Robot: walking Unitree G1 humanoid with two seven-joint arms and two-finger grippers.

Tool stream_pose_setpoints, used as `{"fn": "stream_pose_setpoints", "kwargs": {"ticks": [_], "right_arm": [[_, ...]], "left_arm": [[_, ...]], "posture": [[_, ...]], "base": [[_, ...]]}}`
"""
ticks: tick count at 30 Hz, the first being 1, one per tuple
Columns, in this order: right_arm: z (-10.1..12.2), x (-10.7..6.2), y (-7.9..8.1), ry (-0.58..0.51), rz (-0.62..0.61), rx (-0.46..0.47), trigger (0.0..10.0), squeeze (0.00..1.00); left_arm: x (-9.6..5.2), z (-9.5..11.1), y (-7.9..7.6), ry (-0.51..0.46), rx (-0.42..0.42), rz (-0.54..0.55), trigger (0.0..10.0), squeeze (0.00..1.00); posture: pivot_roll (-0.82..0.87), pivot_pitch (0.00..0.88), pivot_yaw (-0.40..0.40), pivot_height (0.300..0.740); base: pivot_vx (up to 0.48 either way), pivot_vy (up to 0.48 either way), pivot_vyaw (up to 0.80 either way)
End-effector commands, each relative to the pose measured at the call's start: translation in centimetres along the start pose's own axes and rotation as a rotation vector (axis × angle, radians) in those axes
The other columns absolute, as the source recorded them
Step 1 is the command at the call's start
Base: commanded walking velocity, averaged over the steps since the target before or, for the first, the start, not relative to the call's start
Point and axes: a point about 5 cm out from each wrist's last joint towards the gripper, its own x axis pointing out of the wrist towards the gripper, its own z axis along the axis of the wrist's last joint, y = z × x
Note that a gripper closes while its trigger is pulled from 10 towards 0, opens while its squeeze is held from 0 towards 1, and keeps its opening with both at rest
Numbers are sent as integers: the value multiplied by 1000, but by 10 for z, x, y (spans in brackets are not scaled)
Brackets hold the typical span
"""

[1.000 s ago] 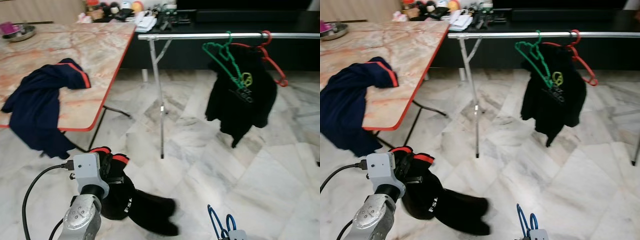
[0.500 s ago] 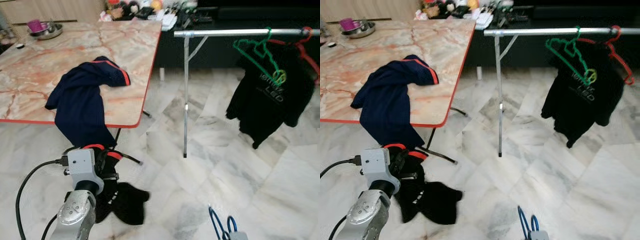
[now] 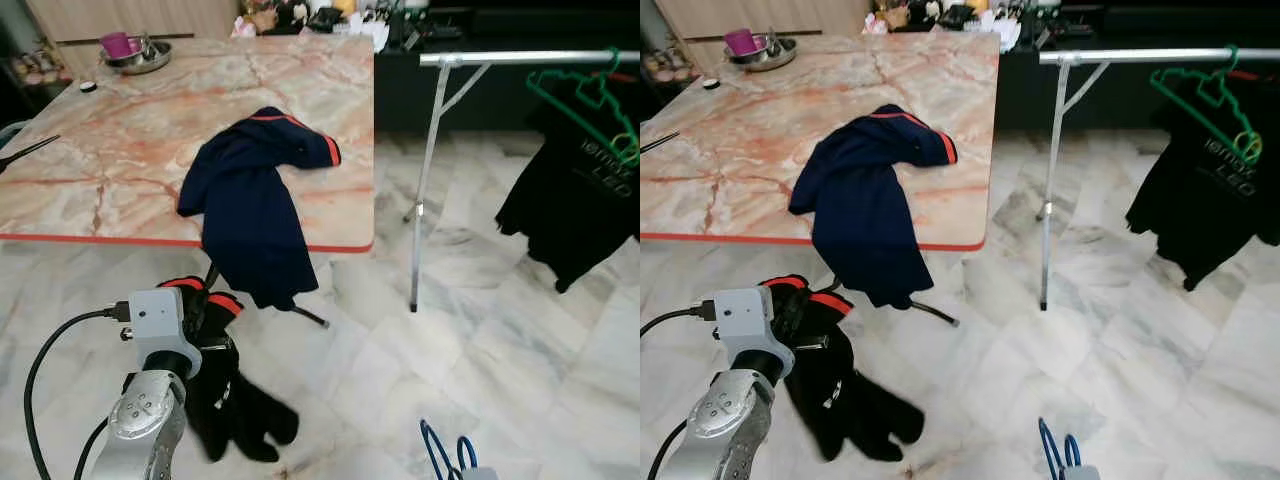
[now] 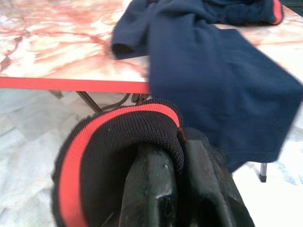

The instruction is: Hang hanger

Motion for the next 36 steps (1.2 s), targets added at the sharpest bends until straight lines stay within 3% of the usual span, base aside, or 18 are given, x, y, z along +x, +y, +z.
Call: {"fn": "stream_pose_setpoints", "kwargs": {"ticks": [1,15,21,26,30,36], "right_arm": [[-5,0,8,20,22,7,10000,0],[-11,-2,3,34,14,5,10000,0],[-11,-2,0,36,14,2,10000,0],[-11,-2,0,38,14,-6,10000,0],[-11,-2,0,37,15,-9,10000,0],[-11,-2,2,39,18,-13,10000,0]], "left_arm": [[-2,4,8,-19,19,19,10000,0],[-3,8,2,-62,2,-13,10000,0],[-3,7,-1,-55,32,-31,10000,0],[-3,6,-3,-53,70,-48,10000,0],[-3,5,-3,-50,54,-42,10000,0],[-3,5,-2,-55,31,-35,10000,0]], "posture": [[31,192,30,740],[34,194,27,740],[33,195,26,740],[37,189,24,740],[33,188,23,740],[35,190,23,740]], "base": [[0,480,0],[0,0,0],[0,0,0],[0,-397,0],[0,-445,0],[0,0,0]]}}
